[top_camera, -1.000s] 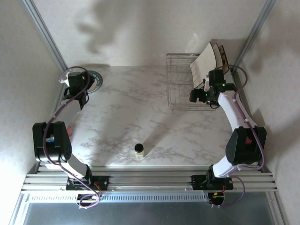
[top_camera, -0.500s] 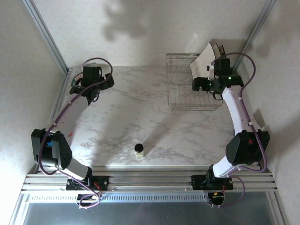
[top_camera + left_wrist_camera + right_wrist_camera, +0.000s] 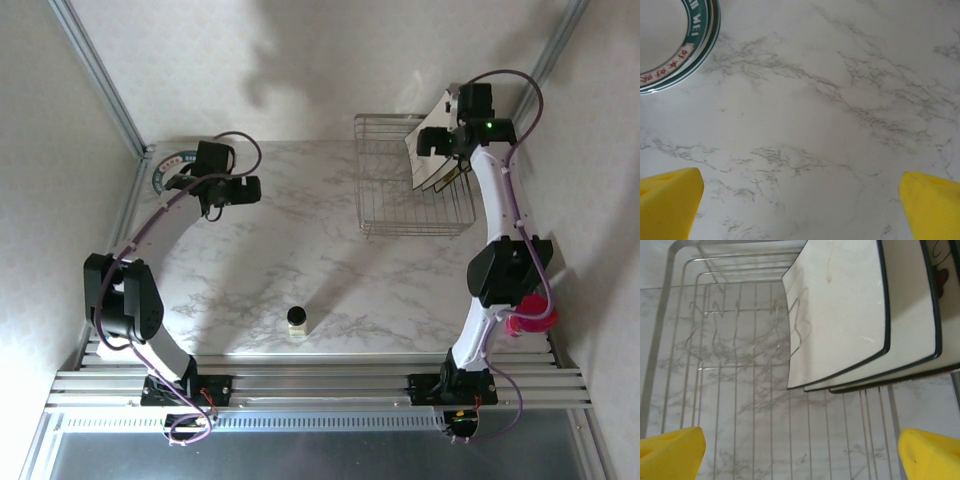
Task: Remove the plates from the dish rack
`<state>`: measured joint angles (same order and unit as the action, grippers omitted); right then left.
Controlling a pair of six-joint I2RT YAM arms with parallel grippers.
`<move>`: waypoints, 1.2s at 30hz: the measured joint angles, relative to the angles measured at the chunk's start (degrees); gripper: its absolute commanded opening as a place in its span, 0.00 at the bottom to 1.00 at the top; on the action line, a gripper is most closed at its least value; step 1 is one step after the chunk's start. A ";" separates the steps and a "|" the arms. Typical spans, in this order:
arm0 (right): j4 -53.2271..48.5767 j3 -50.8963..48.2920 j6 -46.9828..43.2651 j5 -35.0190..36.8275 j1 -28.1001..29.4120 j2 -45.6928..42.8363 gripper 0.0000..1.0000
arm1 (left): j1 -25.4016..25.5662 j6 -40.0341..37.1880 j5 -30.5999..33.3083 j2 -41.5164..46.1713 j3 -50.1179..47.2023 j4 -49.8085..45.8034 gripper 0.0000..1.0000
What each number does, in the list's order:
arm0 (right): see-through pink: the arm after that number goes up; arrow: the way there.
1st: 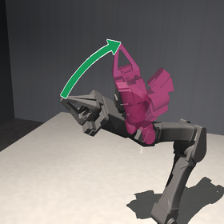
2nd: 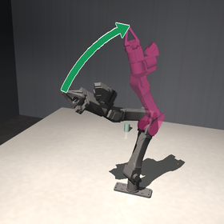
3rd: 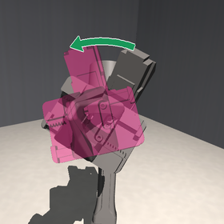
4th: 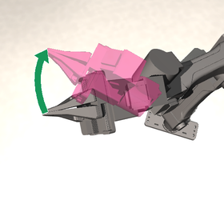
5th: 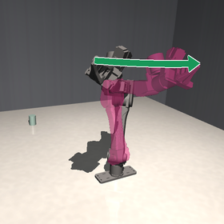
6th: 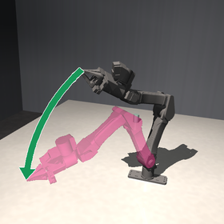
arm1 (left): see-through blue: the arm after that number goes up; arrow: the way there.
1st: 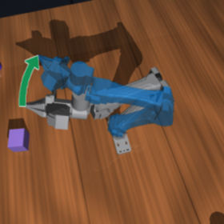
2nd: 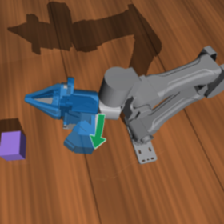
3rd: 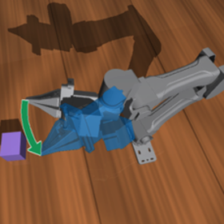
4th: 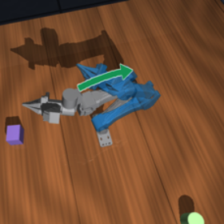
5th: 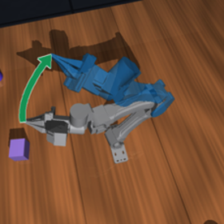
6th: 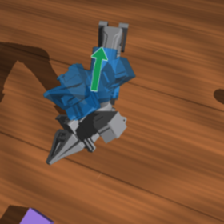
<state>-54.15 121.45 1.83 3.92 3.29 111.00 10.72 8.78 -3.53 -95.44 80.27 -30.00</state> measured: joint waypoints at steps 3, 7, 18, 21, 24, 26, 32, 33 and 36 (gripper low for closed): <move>-0.98 4.26 -0.85 0.83 -0.70 3.65 0.99 | -0.02 -0.48 -0.42 -0.61 0.02 -0.24 1.00; -1.68 6.95 -1.27 1.01 -1.57 6.67 0.99 | -0.02 -1.07 -0.81 -1.36 0.70 -0.24 1.00; -1.95 16.13 -1.22 1.01 -2.36 15.58 0.92 | -0.02 -1.31 -1.77 -4.02 1.92 -0.07 1.00; -2.25 20.24 -1.20 0.98 -2.36 18.64 0.92 | -0.02 -1.29 -1.97 -4.09 1.92 0.00 1.00; -2.25 21.55 -0.83 0.98 -2.40 20.20 0.91 | -0.02 -1.25 -2.62 -4.09 1.92 0.66 1.00; -2.19 22.67 -0.50 1.01 -2.43 21.24 0.90 | -0.02 -1.11 -2.99 -4.11 1.92 1.11 1.00; -1.79 25.59 0.98 0.98 -2.51 24.41 0.83 | -0.02 -1.09 -3.19 -4.15 1.92 1.49 1.00; -1.73 26.05 1.22 0.96 -2.58 24.79 0.82 | -0.02 -1.09 -3.19 -4.15 1.92 1.49 1.00; -1.25 27.80 1.97 0.96 -2.67 26.05 0.77 | -0.02 -1.07 -3.21 -4.15 1.92 1.51 1.00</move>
<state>-55.40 149.25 3.79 4.89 0.62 137.05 10.70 7.70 -6.74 -99.59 82.19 -28.49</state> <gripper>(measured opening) 0.800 0.995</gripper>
